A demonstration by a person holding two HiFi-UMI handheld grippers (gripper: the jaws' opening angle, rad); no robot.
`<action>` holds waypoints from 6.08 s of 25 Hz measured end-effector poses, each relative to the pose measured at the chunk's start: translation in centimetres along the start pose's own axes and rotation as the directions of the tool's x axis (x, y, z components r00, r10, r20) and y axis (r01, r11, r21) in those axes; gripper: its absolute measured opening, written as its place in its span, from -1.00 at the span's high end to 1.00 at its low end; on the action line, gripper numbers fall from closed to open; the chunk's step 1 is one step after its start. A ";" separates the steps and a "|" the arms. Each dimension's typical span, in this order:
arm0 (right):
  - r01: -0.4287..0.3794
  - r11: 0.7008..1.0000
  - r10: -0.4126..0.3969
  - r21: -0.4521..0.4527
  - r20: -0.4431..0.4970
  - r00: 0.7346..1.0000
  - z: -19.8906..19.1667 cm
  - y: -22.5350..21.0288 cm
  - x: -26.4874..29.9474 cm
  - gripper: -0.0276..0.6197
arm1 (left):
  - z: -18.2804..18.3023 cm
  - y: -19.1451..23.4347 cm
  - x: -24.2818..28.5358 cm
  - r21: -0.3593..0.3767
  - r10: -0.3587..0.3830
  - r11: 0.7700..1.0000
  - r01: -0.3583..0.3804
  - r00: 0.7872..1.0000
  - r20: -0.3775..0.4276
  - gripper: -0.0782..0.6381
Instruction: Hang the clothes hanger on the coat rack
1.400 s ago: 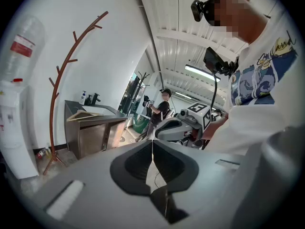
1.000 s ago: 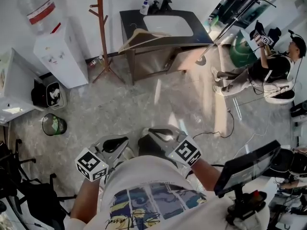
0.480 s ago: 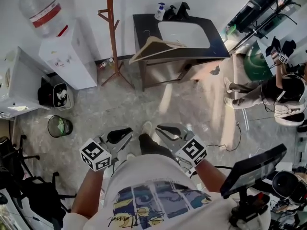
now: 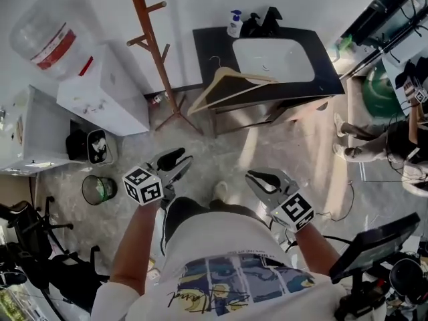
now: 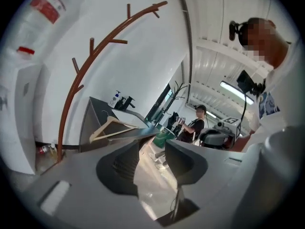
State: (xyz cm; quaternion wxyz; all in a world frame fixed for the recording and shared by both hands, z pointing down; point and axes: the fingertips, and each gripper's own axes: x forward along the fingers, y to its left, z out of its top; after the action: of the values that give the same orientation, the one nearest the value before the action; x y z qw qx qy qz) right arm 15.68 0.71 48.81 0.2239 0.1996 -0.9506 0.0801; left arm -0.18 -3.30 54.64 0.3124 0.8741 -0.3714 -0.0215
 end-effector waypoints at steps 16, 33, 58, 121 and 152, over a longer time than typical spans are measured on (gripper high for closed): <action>0.375 0.900 -0.350 0.223 -0.147 0.925 -2.2 -3.3 -0.6 0.80 | -0.7 22.2 12.3 -0.397 -0.056 0.918 -0.007 0.988 -0.147 -0.13; 0.572 0.787 -0.497 0.231 -0.312 0.809 -2.2 -0.1 -0.2 0.81 | -3.4 22.9 19.3 -0.802 -0.231 0.563 0.199 0.970 0.078 0.34; 0.455 0.879 -0.411 0.143 -0.255 0.875 -1.5 -2.4 0.5 0.81 | 6.0 17.1 13.1 -0.564 -0.298 0.743 0.360 0.933 0.204 0.66; 0.193 0.978 -0.192 0.077 -0.026 0.981 3.7 -5.6 8.2 0.81 | 40.2 7.8 -10.3 0.277 -0.137 0.960 0.041 0.932 0.335 0.65; 0.345 0.926 -0.338 0.154 -0.065 0.939 3.8 3.3 12.1 0.81 | 40.9 13.7 -12.4 0.465 -0.060 0.875 -0.131 0.926 0.373 0.63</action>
State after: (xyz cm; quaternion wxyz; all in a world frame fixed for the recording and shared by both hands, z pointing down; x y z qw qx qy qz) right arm 2.86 -1.42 50.77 0.2353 0.3780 -0.8872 0.1210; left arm -28.90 -24.08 27.04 0.0081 0.8964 -0.4340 -0.0899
